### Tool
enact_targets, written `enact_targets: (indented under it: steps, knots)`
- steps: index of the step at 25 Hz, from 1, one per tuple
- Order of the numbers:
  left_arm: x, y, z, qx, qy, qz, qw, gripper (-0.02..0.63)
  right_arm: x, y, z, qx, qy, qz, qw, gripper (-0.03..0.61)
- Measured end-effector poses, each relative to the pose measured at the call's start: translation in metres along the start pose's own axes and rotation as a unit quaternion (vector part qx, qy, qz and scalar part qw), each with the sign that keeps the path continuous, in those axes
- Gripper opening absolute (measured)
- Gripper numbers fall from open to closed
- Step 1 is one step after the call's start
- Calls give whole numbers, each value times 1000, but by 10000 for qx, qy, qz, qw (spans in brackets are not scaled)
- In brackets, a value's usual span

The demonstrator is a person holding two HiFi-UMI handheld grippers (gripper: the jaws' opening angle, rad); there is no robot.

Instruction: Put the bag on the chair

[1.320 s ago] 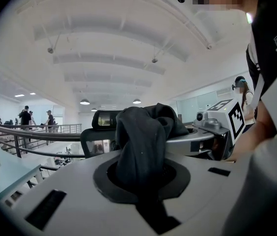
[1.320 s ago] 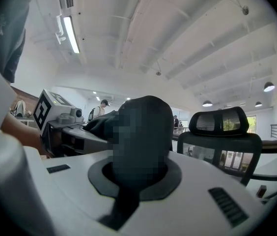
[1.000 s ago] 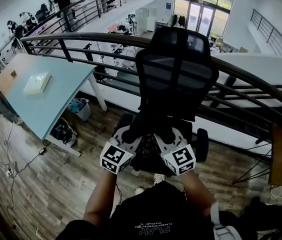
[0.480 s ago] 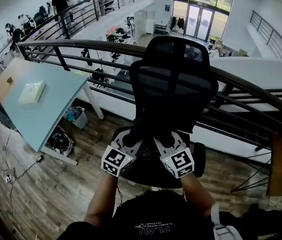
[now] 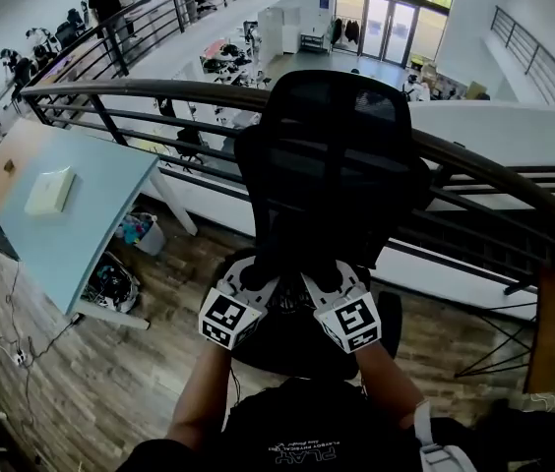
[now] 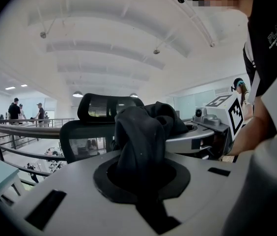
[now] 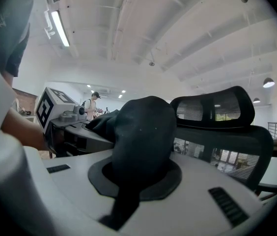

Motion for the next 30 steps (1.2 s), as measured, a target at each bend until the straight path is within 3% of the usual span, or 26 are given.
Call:
enact_targets:
  steps: [16,23,30]
  knots:
    - [-16,-87,31,-367,148,289,9988,58,74,-17,39,-222,-418,-36,9989,41]
    - [-39,-107,67,-651,292,487,9963,58,81,-45,71,-478,-716,114,9962,41]
    - [-28,-120,92,-859,352,578,9940,58,85,-39,102,-579,-885,264,9940,41]
Point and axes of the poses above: the fingertips, and each gripper's own axes: y backward along the fingers, x to its right, z out of its underside, the point moved 7 cm from there along y, backward along the fingers, and after that the axes turned 8 degrees about -z, right-handed, at the moved point
